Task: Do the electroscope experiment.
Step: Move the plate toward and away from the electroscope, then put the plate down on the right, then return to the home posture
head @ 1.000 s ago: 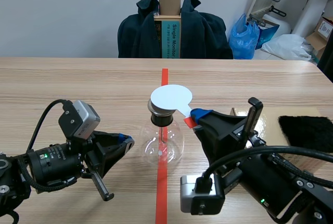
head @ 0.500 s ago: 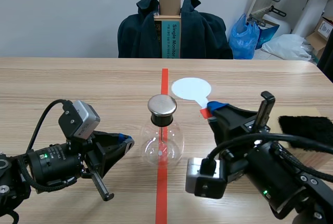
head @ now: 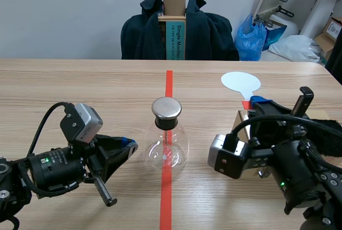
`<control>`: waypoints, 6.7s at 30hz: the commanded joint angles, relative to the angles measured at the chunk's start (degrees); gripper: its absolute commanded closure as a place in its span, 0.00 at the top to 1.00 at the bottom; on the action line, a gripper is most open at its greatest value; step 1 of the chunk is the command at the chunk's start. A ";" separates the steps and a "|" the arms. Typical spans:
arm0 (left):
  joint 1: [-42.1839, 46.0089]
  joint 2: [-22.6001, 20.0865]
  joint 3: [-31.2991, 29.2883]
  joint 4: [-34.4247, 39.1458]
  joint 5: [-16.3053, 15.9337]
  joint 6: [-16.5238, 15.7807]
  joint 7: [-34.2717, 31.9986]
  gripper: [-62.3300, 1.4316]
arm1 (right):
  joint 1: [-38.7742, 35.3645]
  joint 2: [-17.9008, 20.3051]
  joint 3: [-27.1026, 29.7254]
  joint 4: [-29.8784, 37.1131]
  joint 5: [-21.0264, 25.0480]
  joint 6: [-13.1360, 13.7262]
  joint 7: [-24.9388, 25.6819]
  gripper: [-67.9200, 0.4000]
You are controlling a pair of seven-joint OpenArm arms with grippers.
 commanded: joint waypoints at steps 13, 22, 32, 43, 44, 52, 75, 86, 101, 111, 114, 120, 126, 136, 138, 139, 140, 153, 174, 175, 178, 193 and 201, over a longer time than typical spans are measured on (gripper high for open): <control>-0.17 0.15 -0.07 0.72 -0.72 -0.11 -0.96 0.05 | 0.83 0.63 0.50 0.98 0.17 -0.85 18.34 0.02; -0.17 0.15 -0.07 0.72 -0.72 -0.11 -0.96 0.05 | 0.83 0.63 0.50 0.98 0.15 -0.85 29.53 0.02; -0.17 0.15 -0.07 0.72 -0.72 -0.11 -0.96 0.05 | 0.83 0.61 0.50 0.98 0.15 -0.85 33.77 0.02; -0.17 0.15 -0.07 0.72 -0.72 -0.11 -0.96 0.05 | 0.83 0.61 0.50 0.98 0.15 -0.87 30.08 0.02; -0.17 0.15 -0.07 0.72 -0.72 -0.11 -0.96 0.05 | 0.83 0.61 0.50 0.98 0.15 -0.87 28.87 0.02; -0.17 0.15 -0.07 0.72 -0.72 -0.11 -0.96 0.05 | 0.83 0.61 0.50 0.98 0.15 -0.87 14.80 0.02; -0.17 0.15 -0.07 0.72 -0.72 -0.11 -0.96 0.05 | 0.83 0.61 0.50 0.98 0.15 -0.85 15.82 0.02; -0.17 0.15 -0.07 0.72 -0.72 -0.11 -0.96 0.05 | 0.83 0.61 0.50 1.01 0.15 -0.87 31.52 0.02; -0.17 0.15 -0.07 0.72 -0.72 -0.11 -0.96 0.05 | 0.83 0.61 0.50 1.01 0.15 -0.87 33.92 0.02; -0.17 0.15 -0.07 0.72 -0.72 -0.11 -0.96 0.05 | 0.83 0.63 0.50 1.01 0.15 -0.87 23.37 0.02; -0.17 0.15 -0.07 0.72 -0.72 -0.11 -0.96 0.05 | 0.81 0.63 0.50 1.01 0.15 -0.87 17.27 0.02; -0.17 0.15 -0.07 0.72 -0.72 -0.11 -0.96 0.05 | 0.35 0.61 0.50 1.01 0.83 -0.87 5.75 0.02; -0.15 0.15 -0.07 0.72 -0.72 -0.13 -0.96 0.05 | -0.35 0.63 1.66 4.37 9.57 -0.92 0.72 0.02; -0.02 0.13 -0.07 0.74 -0.72 -0.13 -0.96 0.05 | -11.34 0.63 8.22 11.54 6.56 -0.87 2.80 0.02; -0.02 0.13 -0.07 0.74 -0.72 -0.13 -0.96 0.05 | -13.25 0.63 8.44 11.52 5.55 -0.85 2.78 0.02; -0.02 0.13 -0.07 0.74 -0.72 -0.13 -0.94 0.05 | -14.05 0.61 8.44 11.41 5.20 -0.85 2.78 0.02; -0.02 0.13 -0.07 0.74 -0.72 -0.13 -0.96 0.05 | -14.67 0.61 8.44 11.26 4.55 -0.85 2.78 0.02; 2.60 -2.82 -0.28 4.96 -1.07 -0.22 -1.49 0.05 | -15.67 0.61 8.44 4.22 -0.20 -0.87 2.75 0.02; 39.32 -13.31 -24.06 39.65 -3.67 -0.74 -3.93 1.00 | -15.37 0.81 8.44 0.26 -0.42 -1.33 1.46 0.74; 39.32 -13.31 -24.06 39.65 -3.69 -0.74 -3.96 1.00 | -15.39 0.81 8.44 0.26 -0.15 -1.53 1.46 0.79; 39.30 -13.31 -24.06 39.65 -3.69 -0.74 -3.96 1.00 | -15.54 0.96 8.44 0.26 3.10 -4.04 1.49 0.88; 39.30 -13.31 -24.06 39.65 -3.28 -0.72 -3.87 1.00 | -31.80 11.47 15.87 10.73 48.15 -4.85 15.61 0.88; 39.30 -13.29 -24.06 39.65 -3.30 -0.68 -3.96 1.00 | -29.53 11.58 21.94 21.16 74.23 6.88 26.99 0.88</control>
